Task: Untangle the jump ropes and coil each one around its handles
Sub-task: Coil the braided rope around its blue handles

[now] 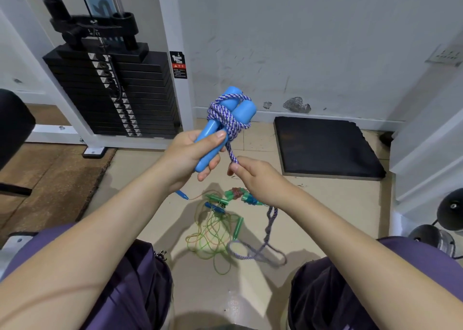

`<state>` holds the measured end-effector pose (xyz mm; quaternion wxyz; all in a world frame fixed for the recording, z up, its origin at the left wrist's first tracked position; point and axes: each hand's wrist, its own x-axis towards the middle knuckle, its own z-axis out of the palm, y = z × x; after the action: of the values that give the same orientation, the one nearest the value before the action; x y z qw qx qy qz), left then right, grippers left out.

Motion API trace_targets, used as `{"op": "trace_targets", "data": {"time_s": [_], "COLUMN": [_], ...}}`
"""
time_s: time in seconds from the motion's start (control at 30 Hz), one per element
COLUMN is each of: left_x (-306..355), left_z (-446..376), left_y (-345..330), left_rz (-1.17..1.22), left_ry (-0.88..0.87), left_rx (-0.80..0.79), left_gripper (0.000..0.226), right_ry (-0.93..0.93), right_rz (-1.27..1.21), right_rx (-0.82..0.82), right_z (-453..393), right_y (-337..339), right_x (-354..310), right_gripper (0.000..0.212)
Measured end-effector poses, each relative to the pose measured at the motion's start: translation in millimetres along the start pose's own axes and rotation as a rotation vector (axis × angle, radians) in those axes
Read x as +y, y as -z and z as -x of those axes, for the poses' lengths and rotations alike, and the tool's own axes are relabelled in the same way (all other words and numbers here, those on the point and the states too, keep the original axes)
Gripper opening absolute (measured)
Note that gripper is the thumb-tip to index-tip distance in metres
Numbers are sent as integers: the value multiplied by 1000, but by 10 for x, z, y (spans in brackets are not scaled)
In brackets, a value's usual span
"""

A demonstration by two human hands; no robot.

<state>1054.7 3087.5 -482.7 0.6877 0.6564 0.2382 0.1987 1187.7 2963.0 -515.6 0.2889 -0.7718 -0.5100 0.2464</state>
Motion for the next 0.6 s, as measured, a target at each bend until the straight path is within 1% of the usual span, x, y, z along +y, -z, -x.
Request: {"op": "trace_targets", "data": {"time_s": [0.07, 0.17, 0.23, 0.3, 0.37, 0.43, 0.47, 0.53, 0.6], "left_x": [-26, -64, -83, -102, -119, -116, -107, -83, -44], "left_z": [-29, -81, -115, -139, -144, -114, -85, -25, 15], "left_y": [47, 130, 153, 156, 135, 97, 70, 15, -19], "left_rz": [-39, -152, -232, -308, -389, -490, -517, -489, -479], "left_ry": [23, 38, 51, 75, 108, 143, 156, 165, 169], "left_rx": [74, 143, 178, 190, 125, -4, -87, -275, -381], "left_gripper": [31, 33, 33, 33, 31, 29, 27, 26, 27], "right_ry": [27, 126, 185, 233, 260, 251, 242, 232, 225], "right_rz": [95, 274, 277, 214, 129, 47, 17, -29, -47], "right_rx": [9, 89, 139, 155, 165, 188, 201, 226, 240], "right_z": [22, 51, 74, 108, 139, 144, 135, 113, 91], "right_y": [1, 126, 247, 350, 437, 510, 539, 593, 631], "right_x": [-70, -164, -176, -186, -204, -202, -181, -121, -65], "right_gripper": [29, 33, 30, 28, 30, 37, 35, 32, 33]}}
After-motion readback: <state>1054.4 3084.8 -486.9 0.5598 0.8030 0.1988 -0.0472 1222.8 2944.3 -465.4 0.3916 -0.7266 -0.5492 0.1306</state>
